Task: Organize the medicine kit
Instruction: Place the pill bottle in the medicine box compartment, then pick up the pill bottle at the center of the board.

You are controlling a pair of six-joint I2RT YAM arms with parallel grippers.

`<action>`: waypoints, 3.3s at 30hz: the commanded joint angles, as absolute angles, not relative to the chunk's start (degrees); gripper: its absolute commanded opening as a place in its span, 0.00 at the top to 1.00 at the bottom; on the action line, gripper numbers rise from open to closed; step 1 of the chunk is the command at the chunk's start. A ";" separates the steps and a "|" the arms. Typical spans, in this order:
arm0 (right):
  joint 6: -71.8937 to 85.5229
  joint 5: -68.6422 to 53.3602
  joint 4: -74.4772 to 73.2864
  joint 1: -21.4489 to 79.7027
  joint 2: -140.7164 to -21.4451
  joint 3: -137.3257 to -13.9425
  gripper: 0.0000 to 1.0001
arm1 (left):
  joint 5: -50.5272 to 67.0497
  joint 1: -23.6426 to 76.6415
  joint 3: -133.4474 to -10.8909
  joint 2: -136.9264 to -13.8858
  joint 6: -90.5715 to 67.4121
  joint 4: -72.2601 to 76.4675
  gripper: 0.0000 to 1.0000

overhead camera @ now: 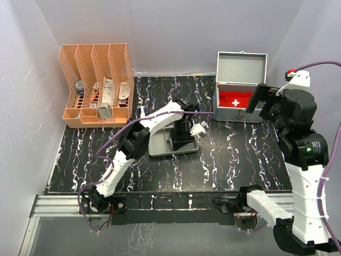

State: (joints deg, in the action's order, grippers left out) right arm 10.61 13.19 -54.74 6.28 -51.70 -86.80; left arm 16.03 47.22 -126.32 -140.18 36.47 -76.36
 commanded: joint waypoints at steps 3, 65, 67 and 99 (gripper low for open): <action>10.73 13.18 -50.67 6.41 -51.19 -86.59 0.02 | 16.88 47.55 -127.51 -137.98 37.12 -79.39 0.76; 15.57 10.85 -48.05 6.41 -54.74 -86.71 0.02 | 10.42 14.28 -116.72 -128.09 -11.77 -45.72 0.40; 15.44 10.75 -48.12 6.40 -55.25 -87.31 0.02 | 10.12 14.22 -116.15 -128.67 -12.03 -45.30 0.41; 14.45 10.27 -46.12 6.34 -55.84 -85.99 0.02 | 10.85 14.79 -119.79 -129.03 -11.19 -49.82 1.00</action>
State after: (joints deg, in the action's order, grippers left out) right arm 14.31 10.17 -50.68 6.28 -57.32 -86.98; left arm 9.61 14.11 -116.77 -134.72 -10.50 -45.41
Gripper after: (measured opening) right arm 0.983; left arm 0.109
